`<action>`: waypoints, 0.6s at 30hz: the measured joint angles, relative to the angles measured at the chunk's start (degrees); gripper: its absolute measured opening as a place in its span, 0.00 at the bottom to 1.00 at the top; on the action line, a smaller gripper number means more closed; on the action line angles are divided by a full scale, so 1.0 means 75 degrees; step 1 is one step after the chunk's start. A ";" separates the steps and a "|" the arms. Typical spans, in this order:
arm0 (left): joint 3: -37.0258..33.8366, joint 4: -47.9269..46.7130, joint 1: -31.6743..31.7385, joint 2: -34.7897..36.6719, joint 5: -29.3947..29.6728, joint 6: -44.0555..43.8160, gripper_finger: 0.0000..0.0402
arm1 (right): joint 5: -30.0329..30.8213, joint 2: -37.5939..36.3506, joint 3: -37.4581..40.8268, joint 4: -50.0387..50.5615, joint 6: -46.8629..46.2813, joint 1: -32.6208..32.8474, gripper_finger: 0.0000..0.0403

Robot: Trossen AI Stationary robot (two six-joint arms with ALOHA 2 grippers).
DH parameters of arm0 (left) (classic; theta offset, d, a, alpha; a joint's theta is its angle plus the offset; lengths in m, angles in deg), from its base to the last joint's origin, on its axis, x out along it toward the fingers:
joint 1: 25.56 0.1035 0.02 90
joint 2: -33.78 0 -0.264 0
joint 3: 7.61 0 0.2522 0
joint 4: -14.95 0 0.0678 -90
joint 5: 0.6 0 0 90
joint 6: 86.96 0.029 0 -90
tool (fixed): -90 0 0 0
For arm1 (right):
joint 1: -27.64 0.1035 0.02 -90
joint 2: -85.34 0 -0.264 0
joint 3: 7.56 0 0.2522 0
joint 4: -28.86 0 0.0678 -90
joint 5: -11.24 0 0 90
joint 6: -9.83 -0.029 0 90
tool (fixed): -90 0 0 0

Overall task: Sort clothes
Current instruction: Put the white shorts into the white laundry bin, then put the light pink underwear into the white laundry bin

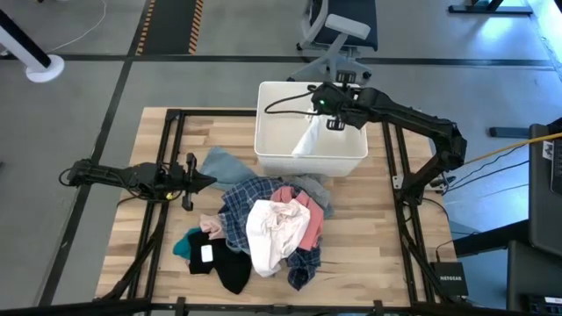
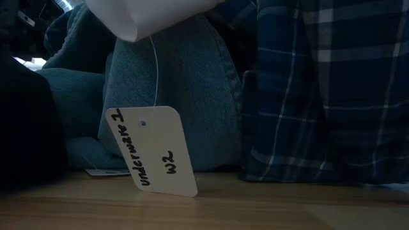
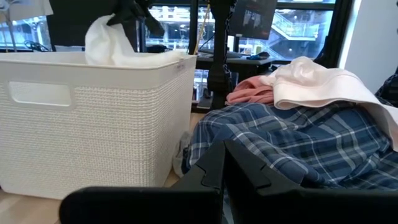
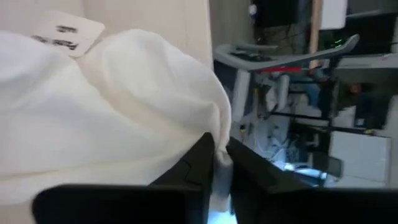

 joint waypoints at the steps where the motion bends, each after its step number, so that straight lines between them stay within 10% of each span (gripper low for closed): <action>1: 0.0000 -0.0002 -0.0003 0.0003 0.0000 -0.0001 0.00 | -0.0009 0.0000 0.0002 0.0054 -0.0037 0.0004 0.18; 18: 0.0000 -0.0003 0.0000 0.0003 0.0003 -0.0003 0.00 | -0.1656 0.0000 -0.1649 0.1418 0.0004 0.0529 0.60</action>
